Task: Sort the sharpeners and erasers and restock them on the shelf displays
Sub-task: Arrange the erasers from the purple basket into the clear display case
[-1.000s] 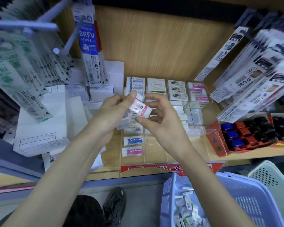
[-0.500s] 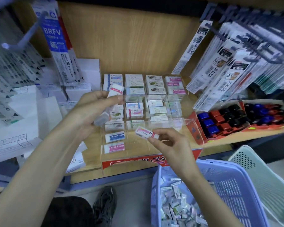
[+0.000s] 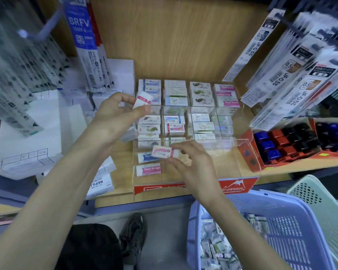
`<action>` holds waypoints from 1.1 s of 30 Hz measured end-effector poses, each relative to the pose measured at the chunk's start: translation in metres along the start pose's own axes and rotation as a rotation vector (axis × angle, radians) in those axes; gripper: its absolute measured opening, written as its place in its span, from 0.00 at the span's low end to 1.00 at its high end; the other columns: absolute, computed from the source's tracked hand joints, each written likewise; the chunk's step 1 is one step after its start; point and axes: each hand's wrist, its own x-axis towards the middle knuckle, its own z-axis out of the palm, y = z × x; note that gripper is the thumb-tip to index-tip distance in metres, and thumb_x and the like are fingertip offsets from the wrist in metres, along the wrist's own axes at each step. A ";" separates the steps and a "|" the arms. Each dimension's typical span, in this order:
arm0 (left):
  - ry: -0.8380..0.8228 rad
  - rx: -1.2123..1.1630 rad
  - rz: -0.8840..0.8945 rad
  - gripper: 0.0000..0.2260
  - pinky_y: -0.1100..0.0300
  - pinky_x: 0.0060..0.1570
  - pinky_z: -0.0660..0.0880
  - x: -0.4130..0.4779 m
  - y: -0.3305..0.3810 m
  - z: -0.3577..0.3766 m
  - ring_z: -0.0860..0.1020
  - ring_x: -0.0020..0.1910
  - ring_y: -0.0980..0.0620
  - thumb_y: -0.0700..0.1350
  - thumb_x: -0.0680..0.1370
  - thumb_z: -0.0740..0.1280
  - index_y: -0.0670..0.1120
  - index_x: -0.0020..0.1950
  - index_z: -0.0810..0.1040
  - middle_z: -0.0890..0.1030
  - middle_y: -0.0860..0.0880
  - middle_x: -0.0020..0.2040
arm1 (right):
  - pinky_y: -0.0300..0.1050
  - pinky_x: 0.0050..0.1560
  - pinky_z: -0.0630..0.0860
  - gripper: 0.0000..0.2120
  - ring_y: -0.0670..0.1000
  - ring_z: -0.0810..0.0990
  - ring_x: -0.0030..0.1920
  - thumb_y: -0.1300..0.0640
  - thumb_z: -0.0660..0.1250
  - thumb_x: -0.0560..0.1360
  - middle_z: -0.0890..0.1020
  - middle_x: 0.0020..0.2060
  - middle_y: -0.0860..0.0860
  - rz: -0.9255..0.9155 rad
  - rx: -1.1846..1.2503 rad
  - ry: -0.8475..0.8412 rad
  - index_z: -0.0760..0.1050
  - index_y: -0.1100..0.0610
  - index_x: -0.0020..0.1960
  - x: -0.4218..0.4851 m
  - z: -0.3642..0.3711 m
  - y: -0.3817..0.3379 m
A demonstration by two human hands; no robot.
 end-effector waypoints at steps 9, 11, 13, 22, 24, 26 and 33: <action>0.000 0.146 0.095 0.06 0.66 0.39 0.69 0.003 -0.008 0.003 0.76 0.45 0.58 0.50 0.72 0.72 0.53 0.46 0.78 0.80 0.51 0.47 | 0.36 0.54 0.67 0.02 0.48 0.75 0.55 0.53 0.70 0.73 0.82 0.46 0.44 0.022 0.147 0.197 0.80 0.50 0.46 0.051 -0.026 0.000; 0.001 0.145 0.098 0.07 0.71 0.37 0.70 0.004 -0.008 0.004 0.76 0.43 0.59 0.50 0.72 0.72 0.52 0.47 0.78 0.79 0.51 0.46 | 0.39 0.55 0.66 0.02 0.48 0.73 0.54 0.54 0.71 0.72 0.81 0.45 0.44 -0.006 0.042 0.178 0.81 0.51 0.45 0.056 -0.029 0.004; -0.005 0.160 0.092 0.08 0.69 0.39 0.70 0.005 -0.009 0.005 0.76 0.45 0.58 0.50 0.72 0.72 0.51 0.48 0.79 0.79 0.52 0.46 | 0.42 0.55 0.65 0.04 0.48 0.69 0.53 0.55 0.72 0.71 0.82 0.45 0.44 -0.036 -0.089 0.081 0.82 0.52 0.45 0.057 -0.026 0.010; -0.060 0.204 0.142 0.08 0.81 0.32 0.65 -0.002 -0.003 0.011 0.74 0.42 0.62 0.46 0.70 0.74 0.55 0.43 0.77 0.77 0.55 0.40 | 0.47 0.61 0.62 0.05 0.53 0.68 0.56 0.52 0.71 0.72 0.82 0.43 0.46 0.086 -0.301 -0.117 0.83 0.51 0.47 0.075 -0.020 0.002; -0.075 0.226 0.150 0.08 0.80 0.34 0.65 -0.005 -0.002 0.013 0.74 0.42 0.64 0.45 0.70 0.74 0.55 0.43 0.77 0.77 0.55 0.41 | 0.48 0.63 0.62 0.07 0.54 0.69 0.60 0.50 0.69 0.74 0.83 0.49 0.47 0.156 -0.371 -0.248 0.83 0.50 0.47 0.081 -0.024 0.000; -0.114 0.203 0.135 0.06 0.76 0.40 0.68 -0.007 0.000 0.013 0.75 0.44 0.64 0.46 0.71 0.73 0.55 0.44 0.78 0.78 0.56 0.42 | 0.47 0.62 0.61 0.08 0.54 0.69 0.60 0.49 0.67 0.75 0.83 0.50 0.48 0.124 -0.378 -0.305 0.83 0.49 0.49 0.081 -0.029 -0.001; -0.376 -0.015 -0.136 0.13 0.71 0.33 0.71 -0.015 0.010 0.013 0.76 0.26 0.65 0.51 0.79 0.60 0.45 0.49 0.81 0.82 0.55 0.36 | 0.35 0.55 0.72 0.15 0.40 0.75 0.53 0.63 0.62 0.78 0.78 0.54 0.40 0.001 0.426 -0.124 0.75 0.48 0.60 0.054 -0.056 -0.035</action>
